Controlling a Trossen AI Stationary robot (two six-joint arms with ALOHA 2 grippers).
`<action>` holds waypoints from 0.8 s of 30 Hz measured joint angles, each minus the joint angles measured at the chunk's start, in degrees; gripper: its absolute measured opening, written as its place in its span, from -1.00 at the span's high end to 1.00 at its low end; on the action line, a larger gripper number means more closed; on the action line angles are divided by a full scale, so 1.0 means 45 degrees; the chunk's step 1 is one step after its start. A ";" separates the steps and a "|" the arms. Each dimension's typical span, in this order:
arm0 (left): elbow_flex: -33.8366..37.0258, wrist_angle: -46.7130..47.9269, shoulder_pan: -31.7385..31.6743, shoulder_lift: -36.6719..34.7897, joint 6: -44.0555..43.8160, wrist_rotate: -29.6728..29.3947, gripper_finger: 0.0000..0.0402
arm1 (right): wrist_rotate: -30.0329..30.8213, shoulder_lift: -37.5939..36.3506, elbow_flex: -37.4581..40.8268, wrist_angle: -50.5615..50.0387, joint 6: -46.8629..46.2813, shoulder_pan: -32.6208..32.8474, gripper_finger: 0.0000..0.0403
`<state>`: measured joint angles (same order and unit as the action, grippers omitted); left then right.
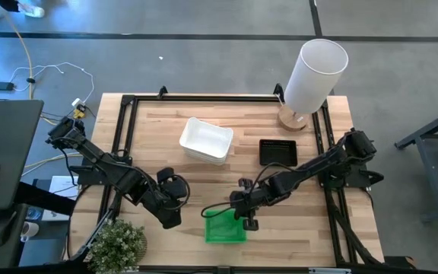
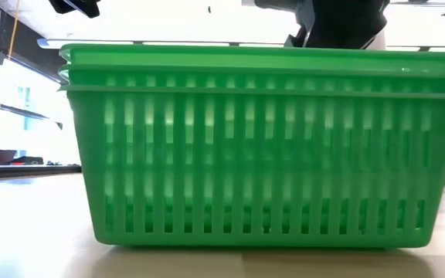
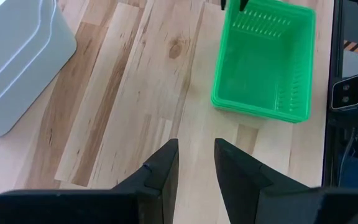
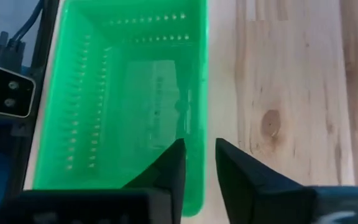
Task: Stack baskets by color
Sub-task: Adjust the stacked green bins
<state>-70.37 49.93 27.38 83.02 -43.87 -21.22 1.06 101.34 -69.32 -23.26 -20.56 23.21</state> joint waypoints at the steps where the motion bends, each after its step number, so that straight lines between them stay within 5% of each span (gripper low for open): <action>1: 0.0000 0.0000 0.0000 0.0000 0.0006 0.0002 0.55 | 0.0085 0.0000 0.0000 -0.0002 -0.0014 -0.0014 0.59; 13: 0.0010 0.0142 -0.0206 0.0000 0.0565 -0.0635 0.55 | 0.1072 -0.0791 0.0000 -0.0244 -0.0076 -0.0019 0.46; 24: 0.0010 0.0699 -0.2449 0.0004 0.2282 -0.1437 0.55 | 0.2931 -0.1474 0.0000 -0.0466 0.0685 -0.0552 0.46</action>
<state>-70.32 53.08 16.35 83.04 -33.60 -27.69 14.25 94.71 -69.32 -25.36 -17.47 20.72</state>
